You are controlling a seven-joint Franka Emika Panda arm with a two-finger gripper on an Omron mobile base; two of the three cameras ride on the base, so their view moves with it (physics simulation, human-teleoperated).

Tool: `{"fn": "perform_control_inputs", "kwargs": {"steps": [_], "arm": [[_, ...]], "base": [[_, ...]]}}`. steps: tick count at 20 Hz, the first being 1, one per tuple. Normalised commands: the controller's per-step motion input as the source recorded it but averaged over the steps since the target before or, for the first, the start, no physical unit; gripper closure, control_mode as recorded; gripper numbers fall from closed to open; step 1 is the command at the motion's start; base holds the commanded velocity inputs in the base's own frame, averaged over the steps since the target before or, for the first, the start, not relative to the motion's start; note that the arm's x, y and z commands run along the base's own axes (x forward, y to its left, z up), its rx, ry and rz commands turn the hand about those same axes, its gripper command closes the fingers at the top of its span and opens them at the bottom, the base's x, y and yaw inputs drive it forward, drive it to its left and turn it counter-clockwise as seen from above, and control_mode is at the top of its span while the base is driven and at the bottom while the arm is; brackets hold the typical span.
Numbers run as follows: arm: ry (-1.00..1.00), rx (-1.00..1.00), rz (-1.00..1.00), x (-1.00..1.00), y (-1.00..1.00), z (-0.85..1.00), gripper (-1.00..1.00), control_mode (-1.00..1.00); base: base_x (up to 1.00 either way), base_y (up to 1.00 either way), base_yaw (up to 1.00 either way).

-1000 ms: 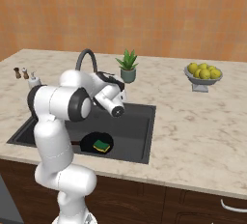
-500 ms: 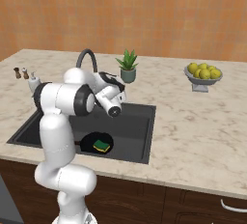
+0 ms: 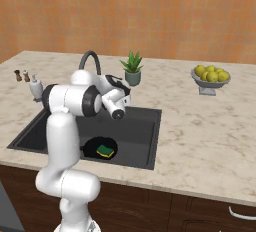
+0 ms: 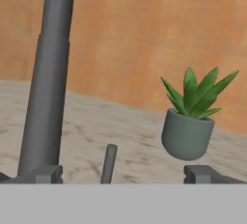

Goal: Pick the pan and sponge and place them into the sink. Then turn on the water.

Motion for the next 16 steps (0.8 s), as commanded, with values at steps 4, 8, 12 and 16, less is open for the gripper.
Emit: {"fn": "perform_control_inputs", "kwargs": {"steps": [4,8,12,16], "arm": [[0.00,0.00,-0.01,0.36,0.00,-0.12,-1.00,-1.00],[0.00,0.00,-0.03,0.37,0.00,-0.16,-1.00,-1.00],[0.00,0.00,-0.04,0.39,0.00,-0.18,-1.00,-1.00],[0.00,0.00,-0.04,0.41,0.00,-0.19,-1.00,-1.00]], "base": [[0.00,0.00,0.00],[0.00,0.00,0.00],[0.00,0.00,0.00],[0.00,0.00,0.00]]}}
